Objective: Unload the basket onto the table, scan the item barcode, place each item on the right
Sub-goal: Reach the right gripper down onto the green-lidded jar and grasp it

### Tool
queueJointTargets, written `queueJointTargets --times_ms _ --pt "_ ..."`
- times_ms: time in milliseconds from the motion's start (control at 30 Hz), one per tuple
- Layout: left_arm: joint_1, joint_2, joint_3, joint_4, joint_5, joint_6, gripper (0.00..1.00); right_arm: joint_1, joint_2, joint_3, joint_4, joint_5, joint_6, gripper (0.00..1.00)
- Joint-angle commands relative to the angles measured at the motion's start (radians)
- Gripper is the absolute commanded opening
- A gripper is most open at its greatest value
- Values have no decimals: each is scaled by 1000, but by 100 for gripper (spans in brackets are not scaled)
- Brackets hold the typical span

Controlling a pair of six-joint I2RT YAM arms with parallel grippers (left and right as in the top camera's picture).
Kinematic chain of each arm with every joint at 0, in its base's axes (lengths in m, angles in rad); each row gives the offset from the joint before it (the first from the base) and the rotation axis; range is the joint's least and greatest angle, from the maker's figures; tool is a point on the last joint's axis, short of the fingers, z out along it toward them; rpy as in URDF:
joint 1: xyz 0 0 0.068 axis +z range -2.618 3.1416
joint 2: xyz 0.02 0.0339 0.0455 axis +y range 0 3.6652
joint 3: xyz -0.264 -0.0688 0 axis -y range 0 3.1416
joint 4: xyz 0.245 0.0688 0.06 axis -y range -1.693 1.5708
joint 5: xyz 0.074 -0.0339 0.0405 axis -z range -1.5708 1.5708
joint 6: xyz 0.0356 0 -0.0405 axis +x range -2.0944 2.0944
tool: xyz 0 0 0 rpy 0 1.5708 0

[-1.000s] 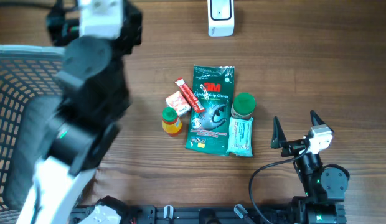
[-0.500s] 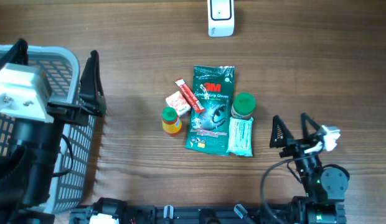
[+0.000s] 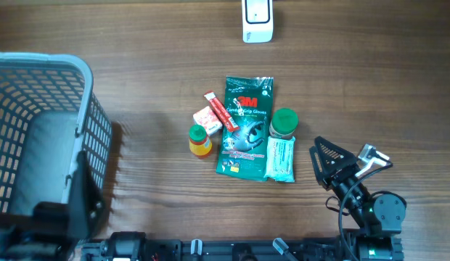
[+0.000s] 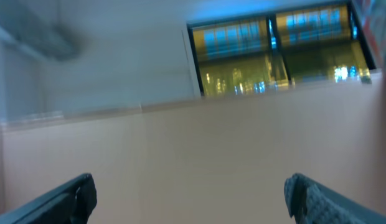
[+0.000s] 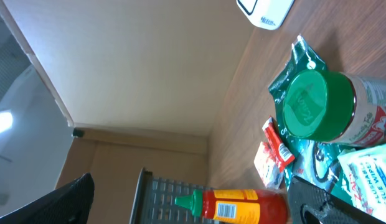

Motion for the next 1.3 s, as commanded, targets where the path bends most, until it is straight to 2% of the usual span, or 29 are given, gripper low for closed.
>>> queueJointTargets --times_ms 0,100,233,333,500,633,767,900,933,1000,1167,1267 --pt "7 4 -9 44 -34 -9 100 6 6 -1 7 -11 -72 100" --pt "7 4 -9 23 -33 -9 100 6 6 -1 5 -60 -225 100" --pt "7 -11 -14 11 -32 -10 100 6 37 5 -7 -87 -235 99" --pt "8 -63 -56 15 -32 -45 100 6 111 47 -101 -82 -303 100" --pt "14 -207 -209 105 -32 -66 100 6 313 243 -343 35 -486 100" --pt "39 -323 -348 182 -32 -66 100 6 541 549 -602 146 -610 100" --pt "50 -380 -423 195 -32 -66 100 7 772 843 -909 245 -554 99" --pt "49 -422 -449 182 10 -66 100 8 955 1064 -1160 207 -555 100" --pt "49 -428 -450 164 60 -66 100 8 1008 1102 -1164 104 -555 100" --pt "49 -427 -456 166 81 -66 100 8 1042 1101 -1128 29 -556 100" --pt "49 -427 -457 166 80 -65 100 8 1165 1100 -1117 64 -552 98" --pt "49 -427 -457 160 80 -65 100 8 1234 1100 -1173 155 -423 98"
